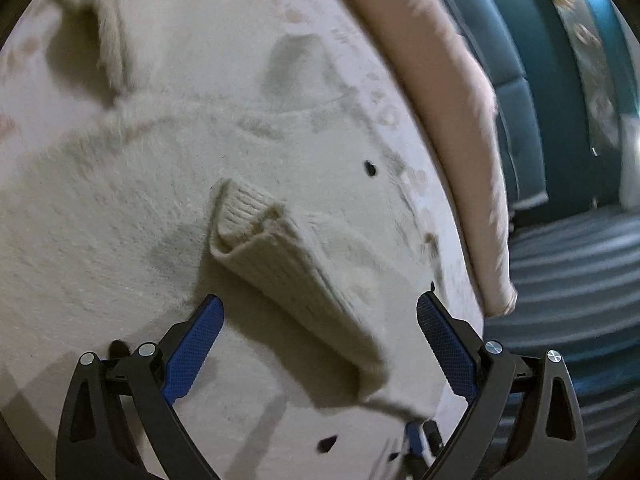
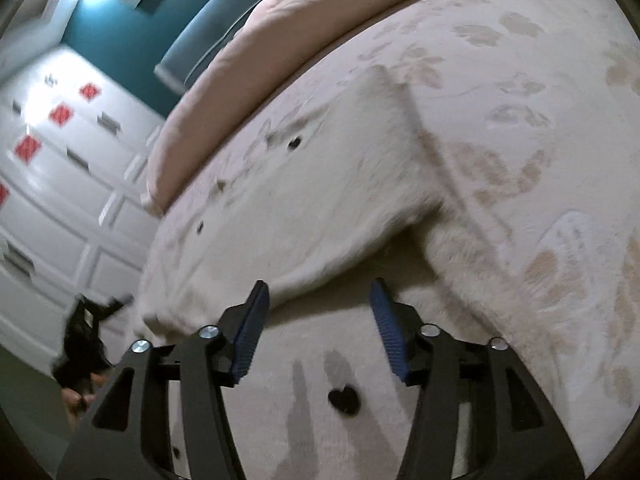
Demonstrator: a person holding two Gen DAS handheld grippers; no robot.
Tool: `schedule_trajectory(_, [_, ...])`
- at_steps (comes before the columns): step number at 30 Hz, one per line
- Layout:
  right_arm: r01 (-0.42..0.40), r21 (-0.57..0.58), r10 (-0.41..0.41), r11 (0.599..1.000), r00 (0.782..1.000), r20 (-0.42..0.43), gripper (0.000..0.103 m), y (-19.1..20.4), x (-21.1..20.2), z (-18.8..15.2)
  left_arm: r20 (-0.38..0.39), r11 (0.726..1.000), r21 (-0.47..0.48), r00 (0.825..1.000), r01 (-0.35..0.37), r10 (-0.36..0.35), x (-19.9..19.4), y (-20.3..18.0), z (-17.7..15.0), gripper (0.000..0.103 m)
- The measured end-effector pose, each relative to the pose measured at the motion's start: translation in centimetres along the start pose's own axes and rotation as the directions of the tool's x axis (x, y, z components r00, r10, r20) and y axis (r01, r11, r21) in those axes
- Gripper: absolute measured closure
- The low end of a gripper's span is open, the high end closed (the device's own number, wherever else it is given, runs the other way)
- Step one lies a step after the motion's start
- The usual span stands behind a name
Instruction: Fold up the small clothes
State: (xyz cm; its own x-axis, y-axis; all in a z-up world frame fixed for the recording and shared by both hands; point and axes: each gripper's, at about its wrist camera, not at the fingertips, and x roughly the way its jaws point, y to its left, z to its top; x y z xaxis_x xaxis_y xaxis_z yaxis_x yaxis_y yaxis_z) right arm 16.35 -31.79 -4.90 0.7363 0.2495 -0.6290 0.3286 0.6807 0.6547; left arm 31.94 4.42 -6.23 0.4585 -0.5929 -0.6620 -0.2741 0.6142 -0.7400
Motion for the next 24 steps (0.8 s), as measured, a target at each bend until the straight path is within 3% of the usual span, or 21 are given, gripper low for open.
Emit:
schedule_trajectory(2, [-0.028,0.048,0.028,0.998,1.0,0.007,0.047,-0.5,0.5,0.5,0.012,1.0,-0.012,1.0,-0.012,0.012,0.6,-0.2,0.7,0.01])
schedule_trajectory(3, [-0.034,0.067,0.034,0.997,0.999,0.009,0.047,-0.6,0.9,0.8,0.02,1.0,0.004,1.0,-0.024,0.024,0.8,-0.6,1.0,0.018])
schedule_trajectory(4, [-0.033,0.074,0.032,0.997,0.999,0.013,0.047,-0.5,1.3,1.0,0.029,0.999,0.033,0.999,-0.031,0.03,0.9,-1.2,1.3,0.033])
schedule_trajectory(5, [-0.024,0.075,0.022,0.997,1.0,0.018,0.047,-0.3,1.7,1.2,0.033,0.996,0.08,0.999,-0.041,0.038,1.2,-2.3,1.6,0.041])
schedule_trajectory(6, [-0.019,0.074,0.018,0.997,1.0,0.015,0.049,-0.1,2.1,1.5,0.04,0.992,0.116,0.998,-0.042,0.038,1.3,-3.1,1.9,0.062])
schedule_trajectory(7, [-0.011,0.066,0.011,0.998,1.0,0.007,0.061,0.3,2.6,1.8,0.05,0.987,0.156,0.998,-0.044,0.036,1.2,-3.8,2.2,0.08])
schedule_trajectory(8, [-0.004,0.041,0.004,0.999,1.0,-0.004,0.072,1.0,3.2,2.3,0.053,0.976,0.216,0.998,-0.033,0.022,1.3,-5.3,2.7,0.09])
schedule_trajectory(9, [-0.002,0.015,0.002,1.0,1.0,-0.004,0.095,1.6,3.3,2.7,0.058,0.967,0.254,0.998,-0.022,0.008,1.2,-6.5,3.0,0.098])
schedule_trajectory(10, [-0.001,-0.015,0.002,1.0,1.0,0.016,0.096,2.3,3.1,3.2,0.073,0.957,0.289,0.997,-0.015,-0.007,0.9,-7.7,3.4,0.098])
schedule_trajectory(12, [-0.062,-0.071,0.073,0.996,0.983,0.167,0.096,3.9,0.4,4.0,0.161,0.922,0.387,0.983,0.019,-0.088,-1.2,-11.1,3.9,0.098])
schedule_trajectory(14, [-0.13,-0.112,0.159,0.985,0.934,0.319,0.096,4.8,-2.7,4.1,0.235,0.882,0.469,0.958,0.037,-0.165,-3.4,-13.3,3.9,0.098])
schedule_trajectory(15, [-0.129,-0.115,0.162,0.985,0.921,0.353,0.096,4.7,-3.1,4.0,0.26,0.869,0.494,0.948,0.032,-0.183,-4.0,-13.6,3.8,0.098])
schedule_trajectory(16, [-0.08,-0.103,0.111,0.991,0.93,0.35,0.096,3.9,-2.3,3.7,0.282,0.861,0.509,0.943,0.01,-0.178,-3.9,-13.6,3.6,0.097])
schedule_trajectory(18, [0.06,-0.049,-0.049,0.997,0.98,0.191,0.096,1.8,2.0,3.3,0.263,0.853,0.512,0.964,-0.101,-0.044,-0.8,-11.7,3.6,0.097])
schedule_trajectory(19, [0.106,-0.01,-0.104,0.994,0.987,0.123,0.096,0.6,3.5,2.9,0.238,0.858,0.496,0.971,-0.137,0.018,0.6,-10.5,3.6,0.097])
schedule_trajectory(20, [0.095,0.054,-0.097,0.994,0.994,0.051,0.097,-0.9,4.9,2.2,0.187,0.871,0.461,0.978,-0.17,0.092,2.5,-8.2,3.5,0.097])
schedule_trajectory(21, [0.057,0.081,-0.062,0.995,0.996,0.068,0.096,-1.4,4.5,2.0,0.152,0.886,0.425,0.979,-0.186,0.133,3.6,-6.4,3.5,0.097])
schedule_trajectory(22, [0.049,0.084,-0.056,0.995,0.995,0.086,0.094,-1.2,3.6,2.1,0.141,0.899,0.391,0.978,-0.199,0.155,4.3,-5.0,3.5,0.097])
schedule_trajectory(24, [0.089,0.062,-0.094,0.994,0.992,0.079,0.091,-1.0,2.6,2.1,0.129,0.926,0.338,0.983,-0.171,0.134,4.4,-2.8,3.5,0.096])
